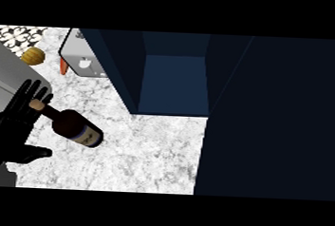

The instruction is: Pick up the wine, place it into the cabinet and close the cabinet

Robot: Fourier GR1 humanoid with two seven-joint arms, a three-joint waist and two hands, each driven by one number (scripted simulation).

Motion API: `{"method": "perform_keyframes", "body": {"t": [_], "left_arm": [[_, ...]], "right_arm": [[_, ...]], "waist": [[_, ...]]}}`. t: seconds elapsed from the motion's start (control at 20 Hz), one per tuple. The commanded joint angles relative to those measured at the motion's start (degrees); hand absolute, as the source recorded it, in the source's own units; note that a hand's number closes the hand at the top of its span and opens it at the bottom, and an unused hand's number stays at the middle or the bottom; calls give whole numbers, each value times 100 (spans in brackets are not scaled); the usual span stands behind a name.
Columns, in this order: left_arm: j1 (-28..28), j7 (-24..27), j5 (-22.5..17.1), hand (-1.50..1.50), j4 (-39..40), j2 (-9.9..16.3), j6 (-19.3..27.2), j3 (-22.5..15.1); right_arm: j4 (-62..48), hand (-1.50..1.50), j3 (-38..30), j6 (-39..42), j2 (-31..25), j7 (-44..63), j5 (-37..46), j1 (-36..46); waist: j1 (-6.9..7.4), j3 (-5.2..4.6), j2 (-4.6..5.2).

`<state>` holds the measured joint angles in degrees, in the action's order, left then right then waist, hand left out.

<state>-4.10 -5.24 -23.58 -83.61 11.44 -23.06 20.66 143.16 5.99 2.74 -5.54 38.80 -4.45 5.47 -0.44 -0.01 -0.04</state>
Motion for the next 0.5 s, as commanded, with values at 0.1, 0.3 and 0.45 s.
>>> {"method": "perform_keyframes", "body": {"t": [0.1, 0.3, 0.45], "left_arm": [[-232, 407, 23, -150, 722, 167, -372, 7], [-358, 556, 82, -150, 1036, 258, -471, -14], [-117, 650, -8, -150, 1029, 245, -586, 47]], "right_arm": [[669, -150, -50, 71, -5, 104, -348, -144], [469, -150, 8, -11, 135, 30, -197, -114], [843, -150, -84, 33, 67, 211, -413, -310]], "waist": [[11, 0, 2], [23, 0, 2], [17, 1, -4]]}}
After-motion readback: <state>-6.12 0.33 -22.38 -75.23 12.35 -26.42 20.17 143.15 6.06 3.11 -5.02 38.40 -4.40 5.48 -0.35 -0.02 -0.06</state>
